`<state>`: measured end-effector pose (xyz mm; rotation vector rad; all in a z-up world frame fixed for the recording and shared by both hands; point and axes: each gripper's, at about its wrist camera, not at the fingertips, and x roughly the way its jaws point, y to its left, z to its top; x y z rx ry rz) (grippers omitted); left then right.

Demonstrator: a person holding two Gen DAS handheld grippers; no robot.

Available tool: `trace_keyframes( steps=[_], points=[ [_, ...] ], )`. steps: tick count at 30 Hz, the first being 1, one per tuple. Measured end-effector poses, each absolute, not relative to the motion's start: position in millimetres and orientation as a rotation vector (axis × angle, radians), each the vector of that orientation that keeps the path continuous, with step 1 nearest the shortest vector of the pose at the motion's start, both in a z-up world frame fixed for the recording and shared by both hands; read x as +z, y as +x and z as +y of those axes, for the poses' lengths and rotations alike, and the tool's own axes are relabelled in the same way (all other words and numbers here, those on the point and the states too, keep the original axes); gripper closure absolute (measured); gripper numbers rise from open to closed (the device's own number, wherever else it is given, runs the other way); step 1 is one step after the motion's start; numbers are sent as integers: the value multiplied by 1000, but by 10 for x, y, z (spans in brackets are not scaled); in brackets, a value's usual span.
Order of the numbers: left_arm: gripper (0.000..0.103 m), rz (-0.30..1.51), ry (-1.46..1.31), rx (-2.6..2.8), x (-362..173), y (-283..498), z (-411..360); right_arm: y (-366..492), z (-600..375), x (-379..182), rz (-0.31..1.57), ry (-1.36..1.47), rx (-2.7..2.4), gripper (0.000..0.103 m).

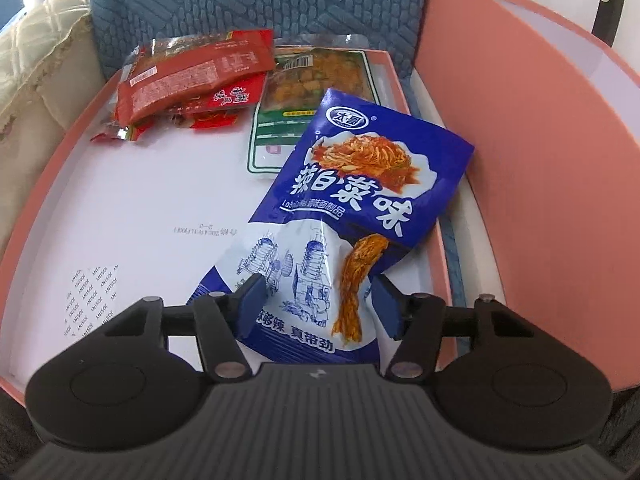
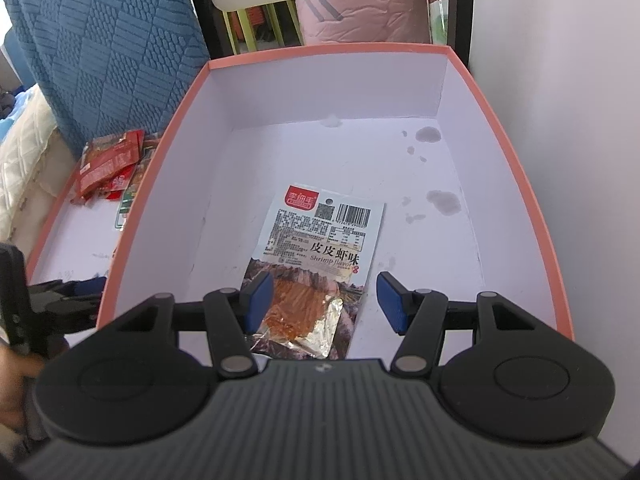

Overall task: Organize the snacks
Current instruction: 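Lift the blue cabbage bag with the left gripper and carry it over the box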

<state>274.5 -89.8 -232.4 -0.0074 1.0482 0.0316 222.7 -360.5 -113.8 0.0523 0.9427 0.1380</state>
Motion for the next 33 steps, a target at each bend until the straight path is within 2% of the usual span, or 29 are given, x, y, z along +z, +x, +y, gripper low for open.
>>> trace_keyframes(
  steps=[2, 8, 11, 22, 33],
  points=[
    [54, 1047, -10, 38, -2314, 2744, -887, 2224, -3592, -1127, 942, 48, 137, 44],
    [68, 1051, -95, 43, -2228, 2720, -757, 2175, -3529, -1080, 932, 33, 136, 44],
    [71, 1044, -140, 39, -2122, 2698, -708, 2138, -3502, -1066, 929, 31, 138, 44],
    [72, 941, -243, 2, -1396, 2631, -718, 1988, -3428, -972, 903, 20, 142, 44],
    [72, 807, -297, -105, -591, 2617, -1094, 1916, -3495, -851, 857, 24, 132, 44]
  ],
)
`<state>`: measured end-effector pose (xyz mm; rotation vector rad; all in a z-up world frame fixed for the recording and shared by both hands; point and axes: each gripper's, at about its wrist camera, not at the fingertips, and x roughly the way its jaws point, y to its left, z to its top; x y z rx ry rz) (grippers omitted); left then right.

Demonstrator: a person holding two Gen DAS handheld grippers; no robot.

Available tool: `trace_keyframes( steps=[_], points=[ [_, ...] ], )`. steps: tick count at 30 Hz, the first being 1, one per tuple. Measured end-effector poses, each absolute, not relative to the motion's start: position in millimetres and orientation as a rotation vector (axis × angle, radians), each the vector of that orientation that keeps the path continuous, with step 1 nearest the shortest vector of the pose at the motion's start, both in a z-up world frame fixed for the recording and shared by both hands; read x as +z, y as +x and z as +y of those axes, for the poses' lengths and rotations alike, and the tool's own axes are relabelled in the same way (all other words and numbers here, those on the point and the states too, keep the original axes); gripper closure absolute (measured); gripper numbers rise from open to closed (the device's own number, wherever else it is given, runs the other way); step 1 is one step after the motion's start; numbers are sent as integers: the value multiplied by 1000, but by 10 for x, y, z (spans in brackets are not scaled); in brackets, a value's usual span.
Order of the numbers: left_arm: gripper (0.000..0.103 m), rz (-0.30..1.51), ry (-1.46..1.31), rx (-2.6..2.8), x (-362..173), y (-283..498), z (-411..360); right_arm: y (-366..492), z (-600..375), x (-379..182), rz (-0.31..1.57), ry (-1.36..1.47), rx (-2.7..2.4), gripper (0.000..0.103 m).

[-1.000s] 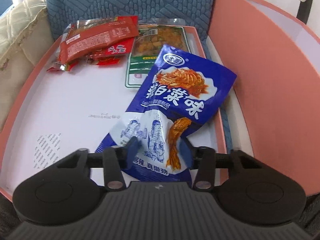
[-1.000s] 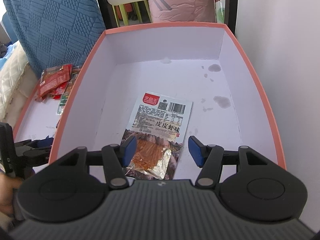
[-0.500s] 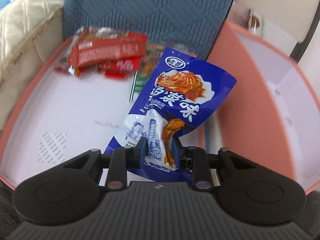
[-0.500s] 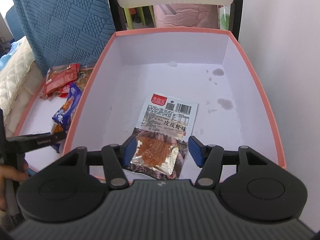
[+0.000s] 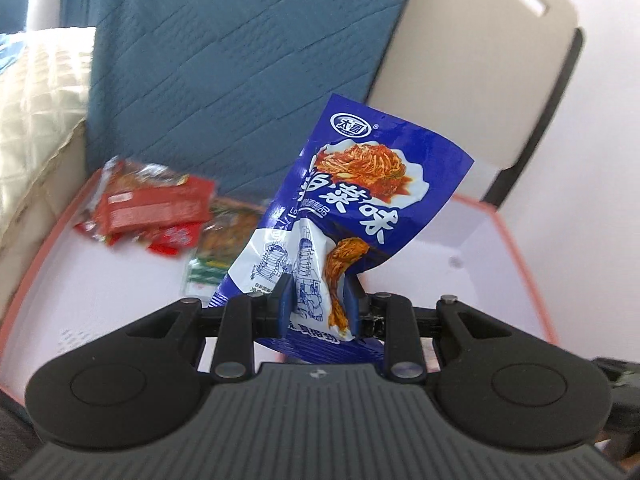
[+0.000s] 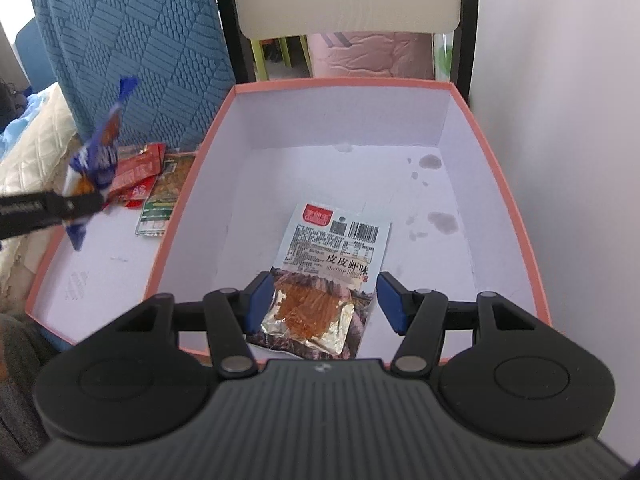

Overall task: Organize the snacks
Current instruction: 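Lift the blue cabbage bag with the left gripper and carry it over the box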

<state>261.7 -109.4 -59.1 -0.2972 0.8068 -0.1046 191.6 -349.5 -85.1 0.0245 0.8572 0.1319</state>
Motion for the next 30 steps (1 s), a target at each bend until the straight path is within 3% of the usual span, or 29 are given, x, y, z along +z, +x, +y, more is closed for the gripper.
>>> trace_keyframes(
  steps=[7, 15, 17, 22, 30],
  points=[
    [71, 799, -319, -193, -449, 2625, -1516, 1918, -3608, -835, 833, 29, 104, 44],
    [71, 877, -292, -240, -674, 2622, -1859, 1918, -3766, -873, 833, 46, 73, 44],
    [58, 902, -295, -254, -716, 2611, -1918, 1914, -3799, -889, 835, 49, 64, 44],
    [39, 879, -279, -256, -667, 2552, -1922, 1910, -3879, -892, 835, 59, 44, 44],
    [39, 789, -246, -277, -309, 2471, -1826, 1830, -3908, -724, 789, 66, 28, 44]
  ],
)
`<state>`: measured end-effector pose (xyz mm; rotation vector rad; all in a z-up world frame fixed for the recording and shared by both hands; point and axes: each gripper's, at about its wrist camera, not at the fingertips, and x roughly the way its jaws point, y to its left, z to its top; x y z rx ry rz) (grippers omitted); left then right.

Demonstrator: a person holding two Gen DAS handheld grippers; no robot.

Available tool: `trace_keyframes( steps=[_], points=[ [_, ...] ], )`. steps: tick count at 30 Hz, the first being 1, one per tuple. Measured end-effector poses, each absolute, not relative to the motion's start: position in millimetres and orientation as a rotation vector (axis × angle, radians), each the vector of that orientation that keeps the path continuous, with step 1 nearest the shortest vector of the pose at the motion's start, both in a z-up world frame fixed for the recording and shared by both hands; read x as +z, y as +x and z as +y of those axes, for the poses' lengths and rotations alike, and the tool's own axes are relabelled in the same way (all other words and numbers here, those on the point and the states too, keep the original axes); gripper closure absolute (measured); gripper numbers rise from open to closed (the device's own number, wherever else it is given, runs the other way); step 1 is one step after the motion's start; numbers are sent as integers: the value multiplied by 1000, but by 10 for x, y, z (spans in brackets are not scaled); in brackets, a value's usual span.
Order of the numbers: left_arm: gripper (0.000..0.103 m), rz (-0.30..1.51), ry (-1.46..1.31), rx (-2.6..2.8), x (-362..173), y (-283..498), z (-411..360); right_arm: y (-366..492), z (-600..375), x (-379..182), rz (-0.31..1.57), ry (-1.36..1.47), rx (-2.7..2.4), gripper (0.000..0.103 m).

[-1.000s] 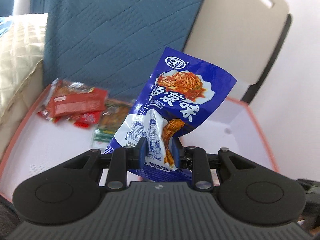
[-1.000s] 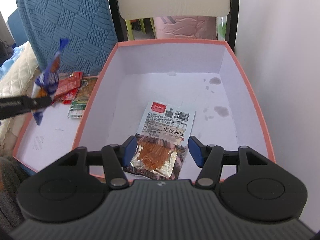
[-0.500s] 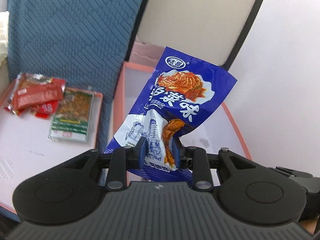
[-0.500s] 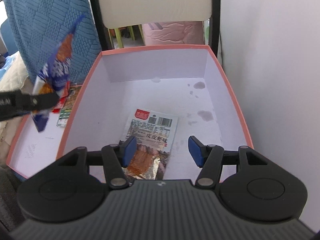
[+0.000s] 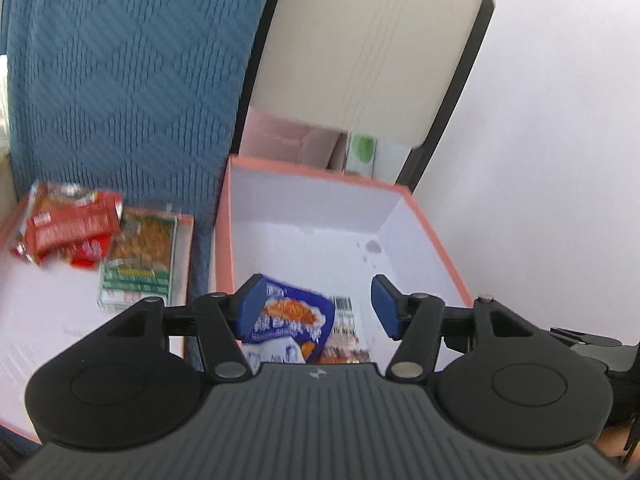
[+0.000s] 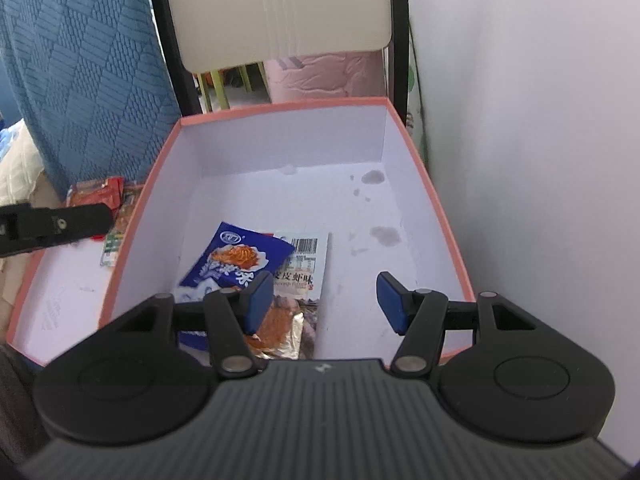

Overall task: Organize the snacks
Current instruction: 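Open the left gripper to drop the cabbage bag into the box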

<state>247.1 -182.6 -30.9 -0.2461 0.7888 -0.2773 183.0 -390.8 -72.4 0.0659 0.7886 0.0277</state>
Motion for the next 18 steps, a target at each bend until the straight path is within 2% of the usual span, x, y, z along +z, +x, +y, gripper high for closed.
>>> trace_keyframes(
  steps=[9, 18],
  points=[
    [39, 634, -205, -254, 199, 2193, -1564, 1567, -3733, -363, 664, 70, 44, 44],
    [39, 549, -213, -205, 389, 1839, -1117, 1329, -3346, -170, 570, 49, 104, 44]
  ],
)
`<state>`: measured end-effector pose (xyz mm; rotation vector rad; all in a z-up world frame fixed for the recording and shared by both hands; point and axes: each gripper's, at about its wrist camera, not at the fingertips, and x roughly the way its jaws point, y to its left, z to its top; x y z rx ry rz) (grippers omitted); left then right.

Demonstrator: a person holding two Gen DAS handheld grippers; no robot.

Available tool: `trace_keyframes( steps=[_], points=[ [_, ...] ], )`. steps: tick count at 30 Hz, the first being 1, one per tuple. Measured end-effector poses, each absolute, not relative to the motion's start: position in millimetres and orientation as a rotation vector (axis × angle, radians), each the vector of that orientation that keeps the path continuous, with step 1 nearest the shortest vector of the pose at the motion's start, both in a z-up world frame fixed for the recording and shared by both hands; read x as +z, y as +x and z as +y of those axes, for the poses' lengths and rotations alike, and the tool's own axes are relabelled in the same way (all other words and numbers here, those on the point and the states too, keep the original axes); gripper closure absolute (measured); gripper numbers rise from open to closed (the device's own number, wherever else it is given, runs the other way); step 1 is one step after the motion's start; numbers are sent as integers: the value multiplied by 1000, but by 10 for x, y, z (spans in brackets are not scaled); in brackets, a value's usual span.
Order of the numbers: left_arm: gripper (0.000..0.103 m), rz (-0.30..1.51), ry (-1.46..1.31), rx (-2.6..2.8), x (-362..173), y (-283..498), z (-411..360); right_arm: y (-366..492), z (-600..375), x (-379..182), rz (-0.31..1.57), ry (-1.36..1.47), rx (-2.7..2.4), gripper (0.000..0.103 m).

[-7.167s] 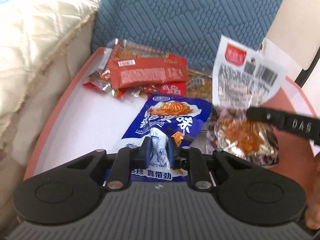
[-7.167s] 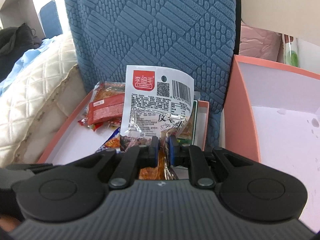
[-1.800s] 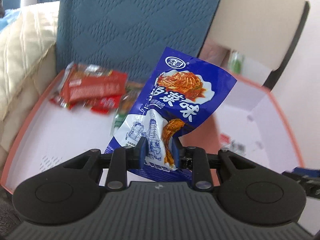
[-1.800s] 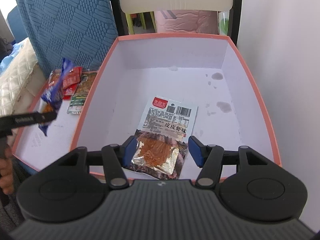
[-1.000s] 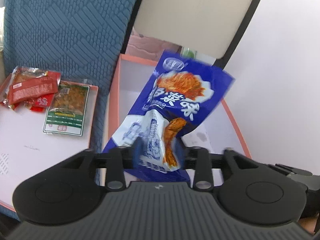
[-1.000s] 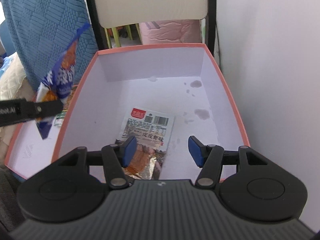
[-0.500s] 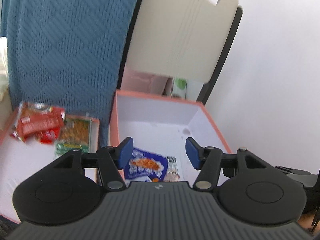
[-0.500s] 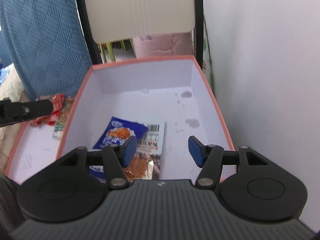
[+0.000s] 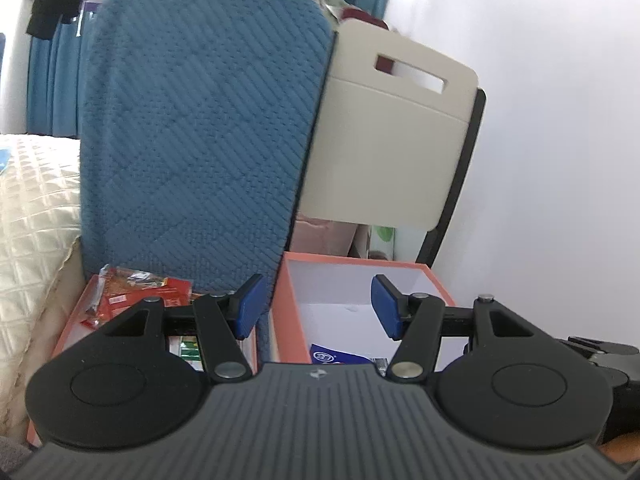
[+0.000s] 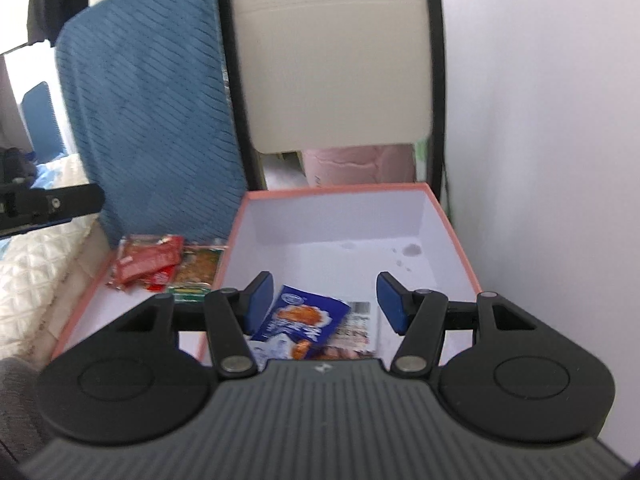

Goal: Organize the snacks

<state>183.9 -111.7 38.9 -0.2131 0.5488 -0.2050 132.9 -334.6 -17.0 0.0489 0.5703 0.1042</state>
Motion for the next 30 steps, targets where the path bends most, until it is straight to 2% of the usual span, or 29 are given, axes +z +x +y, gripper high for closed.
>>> trace_keyframes(
  steps=[13, 30],
  points=[
    [39, 477, -247, -156, 286, 1399, -540, 1041, -2730, -226, 506, 5, 191, 43],
    [39, 504, -277, -125, -124, 1190, -61, 860, -2109, -563, 511, -55, 273, 43]
  ],
)
